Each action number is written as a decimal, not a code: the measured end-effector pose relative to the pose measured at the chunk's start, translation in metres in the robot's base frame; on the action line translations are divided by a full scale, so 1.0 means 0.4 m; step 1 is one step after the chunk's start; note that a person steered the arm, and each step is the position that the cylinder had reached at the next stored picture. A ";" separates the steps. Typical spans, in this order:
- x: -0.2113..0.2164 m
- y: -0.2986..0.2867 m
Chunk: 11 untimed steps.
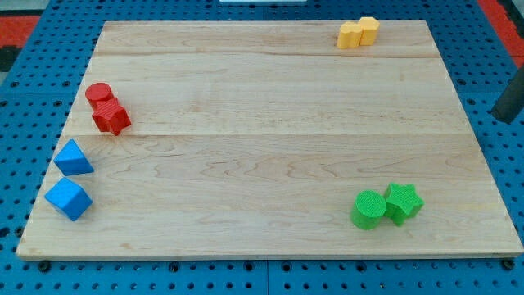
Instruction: Separate the green blocks on the board
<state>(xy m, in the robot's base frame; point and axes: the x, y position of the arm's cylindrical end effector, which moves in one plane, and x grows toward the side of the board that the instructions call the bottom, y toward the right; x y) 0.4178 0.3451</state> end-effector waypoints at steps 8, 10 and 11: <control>0.409 -0.617; 0.426 -0.899; 0.369 -0.749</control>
